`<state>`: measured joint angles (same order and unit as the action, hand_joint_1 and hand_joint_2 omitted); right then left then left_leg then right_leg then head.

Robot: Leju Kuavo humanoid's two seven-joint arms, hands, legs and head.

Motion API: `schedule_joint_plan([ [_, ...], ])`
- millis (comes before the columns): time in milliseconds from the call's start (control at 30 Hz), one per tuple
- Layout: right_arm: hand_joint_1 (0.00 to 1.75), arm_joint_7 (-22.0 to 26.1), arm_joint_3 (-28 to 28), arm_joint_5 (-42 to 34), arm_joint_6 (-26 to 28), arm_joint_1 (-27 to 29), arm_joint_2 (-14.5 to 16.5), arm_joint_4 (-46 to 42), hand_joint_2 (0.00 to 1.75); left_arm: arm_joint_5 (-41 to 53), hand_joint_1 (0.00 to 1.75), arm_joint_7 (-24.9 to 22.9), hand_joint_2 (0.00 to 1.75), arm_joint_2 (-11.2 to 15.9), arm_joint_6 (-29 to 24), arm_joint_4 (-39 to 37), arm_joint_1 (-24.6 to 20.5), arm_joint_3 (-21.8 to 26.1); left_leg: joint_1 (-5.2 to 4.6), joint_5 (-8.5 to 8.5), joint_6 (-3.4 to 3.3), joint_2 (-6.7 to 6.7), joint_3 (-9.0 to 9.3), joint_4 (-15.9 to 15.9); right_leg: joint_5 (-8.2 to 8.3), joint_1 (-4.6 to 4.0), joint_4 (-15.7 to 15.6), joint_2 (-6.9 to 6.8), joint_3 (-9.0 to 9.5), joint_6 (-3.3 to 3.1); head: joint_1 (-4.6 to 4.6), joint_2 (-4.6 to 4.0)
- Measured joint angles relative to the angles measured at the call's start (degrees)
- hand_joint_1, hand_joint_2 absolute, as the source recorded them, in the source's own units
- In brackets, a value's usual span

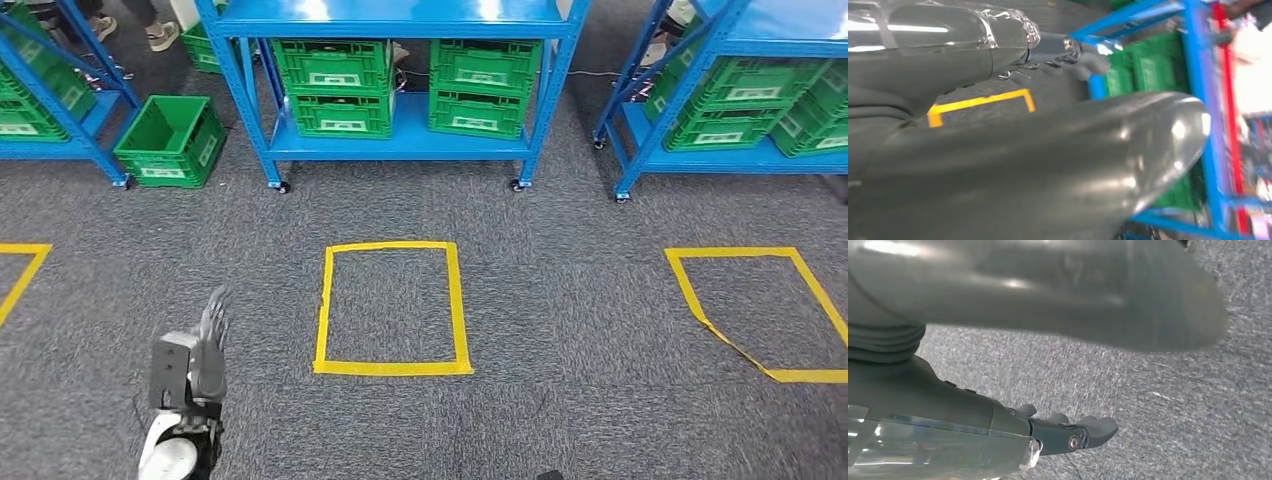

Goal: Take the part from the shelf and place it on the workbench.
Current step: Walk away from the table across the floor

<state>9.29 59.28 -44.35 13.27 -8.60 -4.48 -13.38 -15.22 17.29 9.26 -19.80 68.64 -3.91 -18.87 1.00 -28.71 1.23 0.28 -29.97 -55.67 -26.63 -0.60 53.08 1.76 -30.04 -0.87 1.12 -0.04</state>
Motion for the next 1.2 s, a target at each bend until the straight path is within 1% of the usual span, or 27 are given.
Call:
schedule_joint_plan([
  [33, 0.00, 0.0, 0.0, -0.1, 0.2, 0.1, 0.0, 0.0, 0.00, -1.9, 0.00, 2.2, 0.00, -0.3, -0.4, -4.5, -0.6, -0.4, -0.11, -0.11, -0.34, 0.01, 0.37, 0.9, 0.06, -0.03, 0.1, 0.18, -0.23, 0.28, -0.05, 0.00],
  [67, 0.00, -0.1, 0.0, -0.1, 0.3, 0.2, 0.0, 0.0, 0.00, -3.2, 0.00, 3.3, 0.00, -0.6, -0.6, -8.6, -1.1, -0.7, -0.22, -0.05, -0.68, -0.02, 0.35, 1.2, 0.15, -0.02, 0.2, 0.28, -0.39, 0.53, -0.01, 0.00],
  [100, 0.00, -0.2, 0.0, -0.3, 0.4, 0.4, 0.0, 0.0, 0.00, -3.9, 0.00, 3.2, 0.00, -0.9, -0.6, -12.3, -1.4, -1.1, -0.20, 0.09, -1.04, -0.05, 0.30, 1.2, 0.17, 0.04, 0.2, 0.31, -0.47, 0.76, 0.10, 0.00],
  [133, 0.00, -0.3, 0.0, -0.4, 0.4, 0.6, -0.1, 0.0, 0.00, -4.2, 0.00, 2.1, 0.00, -1.2, -0.5, -15.7, -1.7, -1.6, -0.14, 0.24, -1.35, -0.07, 0.28, 1.3, -0.22, 0.08, 0.5, 0.16, -0.62, 1.03, 0.21, 0.00],
  [167, 0.00, -0.6, 0.0, -0.5, 0.3, 0.6, -0.1, 0.0, 0.00, -4.4, 0.00, 0.3, 0.00, -1.4, -0.3, -18.7, -2.0, -2.0, -0.03, 0.39, -1.66, -0.05, 0.24, 1.3, -1.28, 0.12, 1.9, -0.14, -1.20, 1.34, 0.45, 0.00],
  [200, 0.00, -0.9, 0.0, -0.5, 0.2, 0.5, -0.1, 0.0, 0.00, -4.5, 0.00, -1.8, 0.00, -1.6, 0.0, -21.6, -2.3, -2.5, 0.08, 0.52, -1.89, 0.01, 0.17, 1.4, -3.01, 0.18, 4.6, -0.51, -2.36, 1.69, 0.78, 0.00],
  [267, 0.00, -1.4, 0.0, -0.5, -0.1, 0.3, 0.0, 0.0, 0.00, -5.4, 0.00, -6.1, 0.87, -1.9, -0.2, -26.8, -2.3, -3.3, 0.04, 0.61, -2.10, 0.24, -0.02, 1.4, -7.28, 0.39, 13.0, -1.21, -6.02, 2.27, 1.63, 0.00],
  [300, 0.00, -1.7, 0.0, -0.5, -0.2, 0.3, 0.0, 0.0, 0.00, -6.3, 0.00, -7.8, 1.31, -2.1, -1.0, -29.4, -2.2, -3.5, 0.02, 0.62, -2.12, 0.37, -0.06, 1.4, -8.62, 0.48, 16.6, -1.36, -7.59, 2.40, 1.91, 0.00],
  [333, 0.00, -1.8, 0.0, -0.5, -0.3, 0.3, 0.0, 0.0, 0.00, -7.5, 0.00, -9.1, 1.75, -2.3, -2.2, -31.7, -1.9, -3.7, 0.00, 0.62, -2.12, 0.45, -0.06, 1.4, -8.86, 0.51, 18.3, -1.43, -8.29, 2.39, 2.15, 0.00],
  [367, 0.00, -2.0, 0.0, -0.5, -0.4, 0.4, 0.1, 0.0, 0.44, -8.9, 0.00, -10.1, 1.75, -2.5, -3.9, -33.9, -1.7, -3.8, -0.02, 0.61, -2.12, 0.49, -0.04, 1.4, -7.92, 0.51, 17.6, -1.45, -7.85, 2.26, 2.39, 0.00],
  [400, 0.00, -2.1, 0.0, -0.5, -0.5, 0.4, 0.1, 0.0, 0.87, -10.5, 0.00, -10.6, 1.75, -2.8, -5.7, -35.8, -1.4, -3.8, -0.06, 0.61, -2.11, 0.48, 0.01, 1.4, -5.96, 0.46, 14.3, -1.43, -6.18, 1.95, 2.62, 0.00],
  [433, 0.00, -2.3, 0.0, -0.5, -0.5, 0.4, 0.1, 0.0, 1.31, -12.1, 0.00, -10.9, 1.75, -3.1, -7.3, -37.6, -1.2, -3.8, -0.05, 0.61, -2.10, 0.44, 0.06, 1.4, -3.74, 0.35, 9.7, -1.32, -3.87, 1.49, 2.85, 0.00],
  [467, 0.00, -2.4, 0.0, -0.5, -0.5, 0.4, 0.1, 0.0, 1.75, -13.8, 0.00, -11.1, 1.75, -3.3, -8.8, -39.2, -0.9, -3.8, -0.14, 0.57, -2.00, 0.37, 0.07, 1.4, -2.09, 0.20, 5.2, -1.24, -1.58, 0.98, 3.03, 0.00],
  [500, 0.00, -2.5, 0.0, -0.5, -0.5, 0.4, 0.1, 0.0, 1.75, -15.5, 0.00, -11.3, 1.75, -3.6, -9.9, -40.7, -0.7, -3.7, -0.18, 0.57, -1.83, 0.30, 0.03, 1.3, -1.10, 0.06, 1.9, -1.19, 0.11, 0.58, 3.16, 0.00],
  [533, 0.00, -2.7, 0.0, -0.5, -0.5, 0.4, 0.1, 0.0, 1.75, -17.1, 0.00, -11.8, 1.75, -3.8, -10.6, -42.1, -0.5, -3.6, -0.17, 0.58, -1.57, 0.25, 0.00, 1.3, -0.89, -0.08, 0.3, -1.16, 0.95, 0.30, 3.19, 0.00],
  [600, 0.00, -2.9, 0.0, -0.6, -0.6, 0.4, 0.0, 0.0, 1.75, -19.4, 0.00, -13.1, 1.75, -4.2, -11.4, -44.5, -0.2, -3.1, -0.13, 0.71, -0.90, 0.12, 0.06, 1.5, -0.96, -0.15, -0.4, -1.27, 1.26, 0.01, 3.16, 0.00],
  [633, 0.00, -3.0, 0.0, -0.6, -0.6, 0.5, 0.0, 0.0, 1.75, -20.1, 0.00, -13.7, 1.75, -4.4, -11.6, -45.6, 0.0, -2.9, -0.13, 0.63, -0.70, 0.03, 0.14, 1.6, -0.87, -0.19, -0.7, -1.37, 1.38, 0.14, 3.11, 0.00],
  [733, 0.00, -3.1, 0.0, -0.6, -0.7, 0.5, 0.0, 0.0, 1.75, -20.8, 0.00, -14.8, 1.75, -4.9, -11.7, -48.1, 0.0, -2.5, -0.29, 0.61, -1.88, -0.20, 0.33, 2.1, -0.70, -0.06, -1.2, -1.59, 1.61, 1.39, 2.51, 0.00],
  [767, 0.00, -3.1, 0.0, -0.6, -0.7, 0.5, 0.0, 0.1, 1.75, -21.0, 0.00, -15.3, 1.75, -5.1, -11.5, -48.8, 0.0, -2.3, -0.29, 0.78, -2.19, -0.23, 0.38, 2.3, -0.71, 0.00, -1.1, -1.56, 1.58, 1.51, 2.20, 0.00],
  [833, 0.00, -3.1, 0.0, -0.6, -0.8, 0.5, 0.0, 0.1, 1.75, -21.5, 0.00, -16.8, 1.75, -5.3, -10.5, -50.0, 0.0, -2.0, -0.28, 0.93, -1.81, -0.27, 0.43, 2.3, -0.76, -0.02, -0.9, -1.57, 1.50, 1.21, 1.76, 0.00],
  [933, 0.00, -3.2, -0.1, -0.6, -1.1, 0.5, 0.0, 0.1, 1.75, -21.8, 0.00, -19.5, 1.75, -5.7, -7.5, -51.4, 0.0, -1.7, -0.27, 1.03, -1.35, -0.33, 0.50, 2.3, -0.86, -0.02, -0.7, -1.62, 1.42, 1.03, 1.08, 0.00],
  [1000, 0.00, -3.3, -0.1, -0.6, -1.2, 0.5, 0.0, 0.1, 1.75, -22.0, 0.00, -20.8, 1.75, -6.2, -6.1, -52.1, 0.0, -1.6, -0.27, 1.01, -1.13, -0.34, 0.53, 2.3, -0.90, -0.02, -0.6, -1.62, 1.43, 0.96, 0.78, 0.00],
  [1067, 0.00, -3.5, -0.1, -0.6, -1.3, 0.4, 0.0, 0.1, 1.75, -22.1, 0.00, -21.8, 1.75, -6.8, -4.7, -52.7, 0.0, -1.4, -0.29, 0.98, -1.01, -0.34, 0.53, 2.4, -0.92, 0.01, -0.6, -1.62, 1.44, 0.93, 0.69, 0.00],
  [1200, 0.00, -4.1, -0.1, -0.6, -1.4, 0.3, 0.0, 0.1, 1.75, -22.0, 0.00, -23.9, 1.75, -7.8, -1.5, -53.5, 0.0, -1.4, -0.49, 0.96, -1.00, -0.34, 0.51, 2.4, -0.93, 0.23, -0.6, -1.62, 1.46, 0.92, 0.74, 0.00],
])
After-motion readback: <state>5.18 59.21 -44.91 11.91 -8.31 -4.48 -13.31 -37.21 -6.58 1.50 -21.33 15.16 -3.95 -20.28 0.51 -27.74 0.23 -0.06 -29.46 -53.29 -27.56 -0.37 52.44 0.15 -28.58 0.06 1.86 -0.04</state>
